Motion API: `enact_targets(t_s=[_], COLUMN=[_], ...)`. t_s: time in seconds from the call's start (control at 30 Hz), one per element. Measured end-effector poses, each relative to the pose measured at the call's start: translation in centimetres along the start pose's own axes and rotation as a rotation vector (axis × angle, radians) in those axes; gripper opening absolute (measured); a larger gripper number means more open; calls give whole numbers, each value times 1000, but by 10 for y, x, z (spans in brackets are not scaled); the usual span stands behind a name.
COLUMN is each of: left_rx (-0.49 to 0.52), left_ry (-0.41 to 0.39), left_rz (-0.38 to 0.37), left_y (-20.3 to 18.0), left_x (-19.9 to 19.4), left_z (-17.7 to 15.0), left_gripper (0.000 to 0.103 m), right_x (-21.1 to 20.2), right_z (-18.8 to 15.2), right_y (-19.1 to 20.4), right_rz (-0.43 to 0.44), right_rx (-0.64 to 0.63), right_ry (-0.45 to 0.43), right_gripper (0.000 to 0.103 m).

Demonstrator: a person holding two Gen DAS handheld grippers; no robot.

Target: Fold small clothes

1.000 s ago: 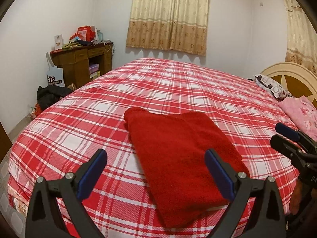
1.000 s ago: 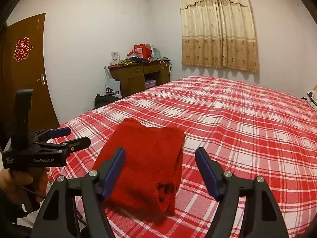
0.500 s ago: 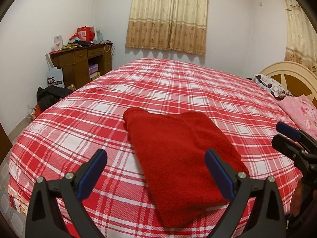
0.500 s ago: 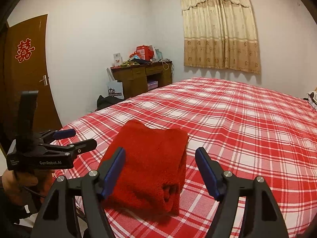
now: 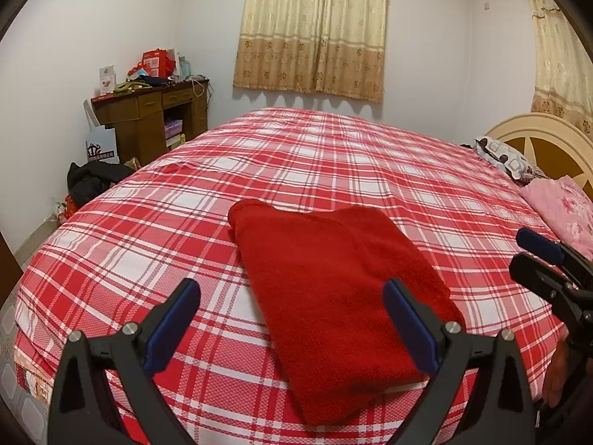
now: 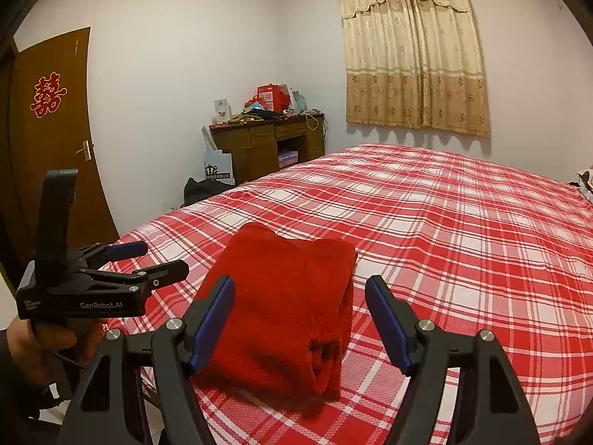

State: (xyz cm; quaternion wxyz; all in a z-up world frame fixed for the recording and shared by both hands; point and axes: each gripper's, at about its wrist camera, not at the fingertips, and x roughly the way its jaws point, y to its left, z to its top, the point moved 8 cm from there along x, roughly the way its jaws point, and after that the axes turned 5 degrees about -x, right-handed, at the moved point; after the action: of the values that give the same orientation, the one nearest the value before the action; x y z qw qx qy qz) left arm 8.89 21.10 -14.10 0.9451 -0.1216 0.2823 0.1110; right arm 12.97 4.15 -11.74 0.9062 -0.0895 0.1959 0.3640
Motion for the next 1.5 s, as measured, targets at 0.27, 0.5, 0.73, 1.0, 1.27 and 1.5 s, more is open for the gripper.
enact_targets(t_s=[0.27,0.5,0.73,1.0,1.27,1.5], left_rx=[6,12,19,18,10,28], left_ry=[5,6,12,10,8,-8], left_rz=[-7,-6,-3,2,33,50], left_y=[-3,-3,-5,-5,4,4], left_x=[1,1,3,2,3,3], left_z=[0,0,-2,0,0,0], left_gripper=[101,101,102,103,103,103], right_x=[-1,-3,-5,-6,-5,-4], right_z=[-1,1,3,2,-1,-4], right_y=[3,7,8,10,16,18], right_rz=[3,6,6,12,22,24], right_rx=[-2,-6,-8,-14,-31,-37], right_ry=[1,-6,-19,-19,-11,-3], right_gripper=[74,74,74,74,74,74])
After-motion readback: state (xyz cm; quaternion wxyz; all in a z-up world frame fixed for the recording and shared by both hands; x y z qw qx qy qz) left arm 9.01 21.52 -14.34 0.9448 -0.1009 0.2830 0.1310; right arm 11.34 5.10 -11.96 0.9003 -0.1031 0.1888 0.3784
